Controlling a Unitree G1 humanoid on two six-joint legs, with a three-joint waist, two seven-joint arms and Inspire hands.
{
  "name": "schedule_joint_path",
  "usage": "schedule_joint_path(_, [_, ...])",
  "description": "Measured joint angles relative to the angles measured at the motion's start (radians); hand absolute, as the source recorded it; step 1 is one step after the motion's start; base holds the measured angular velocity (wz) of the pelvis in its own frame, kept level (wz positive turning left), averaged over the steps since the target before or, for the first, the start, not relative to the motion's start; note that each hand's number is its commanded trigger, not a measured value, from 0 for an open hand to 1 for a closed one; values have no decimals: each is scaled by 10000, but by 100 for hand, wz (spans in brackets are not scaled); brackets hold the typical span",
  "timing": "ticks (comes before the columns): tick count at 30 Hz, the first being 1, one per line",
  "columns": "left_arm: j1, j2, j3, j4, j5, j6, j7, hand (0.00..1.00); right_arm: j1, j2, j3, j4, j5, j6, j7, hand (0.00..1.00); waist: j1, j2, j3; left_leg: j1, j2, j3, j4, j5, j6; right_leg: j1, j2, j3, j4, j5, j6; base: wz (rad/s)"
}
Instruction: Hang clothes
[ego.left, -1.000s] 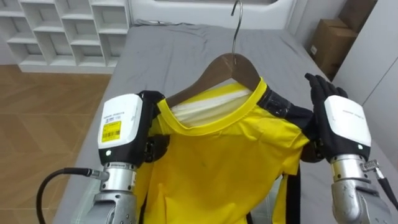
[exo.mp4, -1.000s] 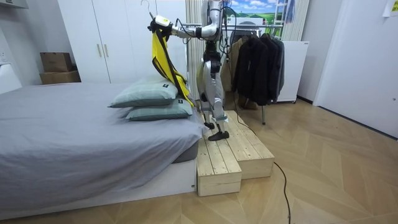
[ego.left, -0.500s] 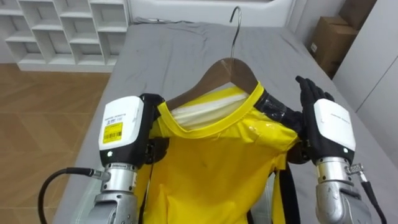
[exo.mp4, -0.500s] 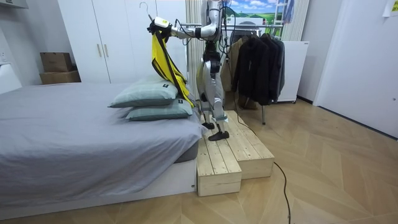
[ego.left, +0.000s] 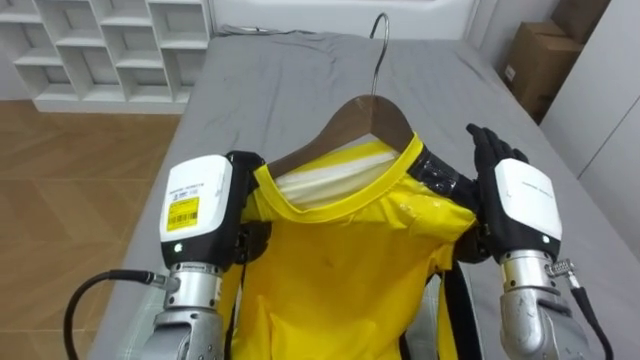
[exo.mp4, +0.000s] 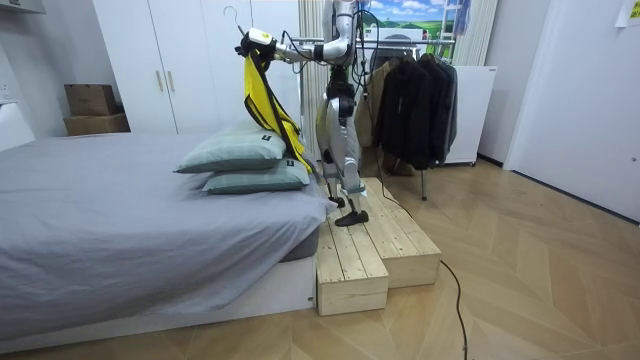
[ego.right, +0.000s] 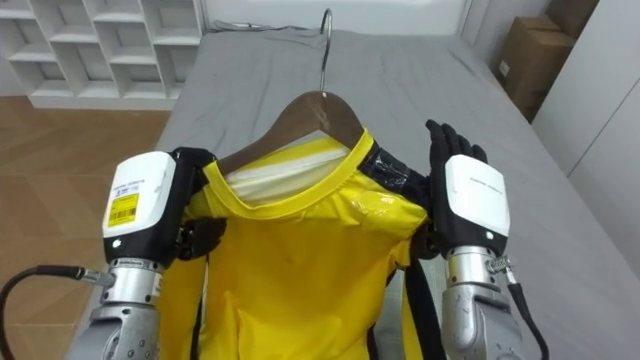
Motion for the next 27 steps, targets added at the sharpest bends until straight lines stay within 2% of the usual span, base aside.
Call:
schedule_joint_path(3, [0,-91,14,0,50,48,0,100,-77,10,22,-1,-13,32,42,0,21,-6,-3,-2,1,-27,-2,0,0,10,2,-12,0,-3,4,4])
schedule_joint_path(8, [0,-113,6,0,98,76,-4,100,-88,37,60,-12,-21,101,39,0,12,-19,-12,-8,1,-32,-3,1,1,12,-2,-21,-5,-5,7,0])
schedule_joint_path(15, [0,-114,-86,0,132,292,-8,100,-121,30,500,-53,-10,187,26,0,48,-32,-22,-10,6,-29,0,1,1,15,-3,-116,-11,-5,7,0])
schedule_joint_path(20, [0,-114,-204,0,224,459,-8,100,-151,15,874,-71,-15,189,33,0,34,-63,-84,-12,11,-52,6,1,0,20,-7,-144,3,-4,7,0])
schedule_joint_path(27, [1,-119,-283,0,317,564,-145,100,-147,-6,956,-243,-20,207,469,0,4,-57,-100,32,16,-200,29,1,1,141,-46,-262,15,-1,5,7])
